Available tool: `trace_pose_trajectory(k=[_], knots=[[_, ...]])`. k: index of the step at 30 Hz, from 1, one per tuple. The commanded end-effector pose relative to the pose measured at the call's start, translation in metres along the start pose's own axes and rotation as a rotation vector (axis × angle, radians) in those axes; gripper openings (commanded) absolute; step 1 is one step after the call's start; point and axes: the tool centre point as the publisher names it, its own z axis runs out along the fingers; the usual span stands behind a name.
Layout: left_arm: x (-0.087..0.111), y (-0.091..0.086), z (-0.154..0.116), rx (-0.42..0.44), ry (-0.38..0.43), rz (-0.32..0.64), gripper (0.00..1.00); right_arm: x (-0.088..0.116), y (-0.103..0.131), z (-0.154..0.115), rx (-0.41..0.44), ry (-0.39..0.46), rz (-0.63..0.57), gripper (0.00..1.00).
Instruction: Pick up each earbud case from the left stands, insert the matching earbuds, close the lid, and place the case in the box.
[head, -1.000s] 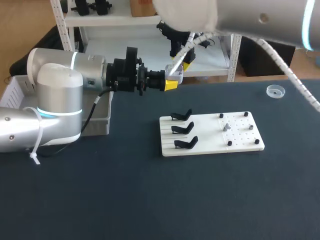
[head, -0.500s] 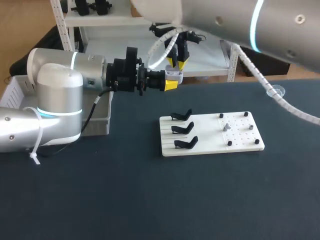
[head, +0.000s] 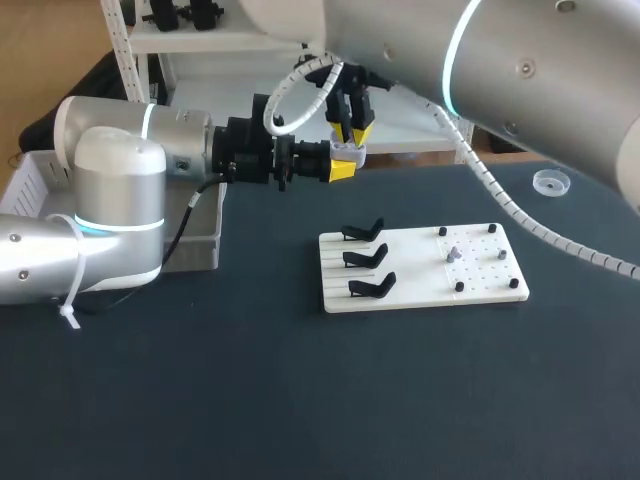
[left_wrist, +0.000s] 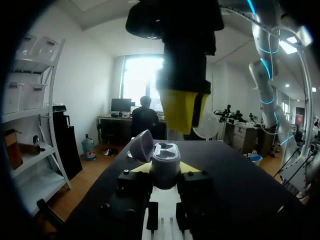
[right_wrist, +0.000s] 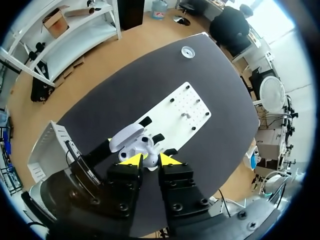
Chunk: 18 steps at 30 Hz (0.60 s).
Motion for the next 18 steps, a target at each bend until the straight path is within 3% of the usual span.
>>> trace_pose_trajectory(k=[1,18], knots=[[0.0005,-0.0009,0.0,-0.003,-0.002,0.001,0.0,-0.003,0.0027,0.0009,0.008,0.006,0.002,0.0],[0.0005,-0.0009,0.0,-0.003,-0.002,0.001,0.0,-0.0075,0.0066,0.0049,0.003,0.02,0.005,0.0]])
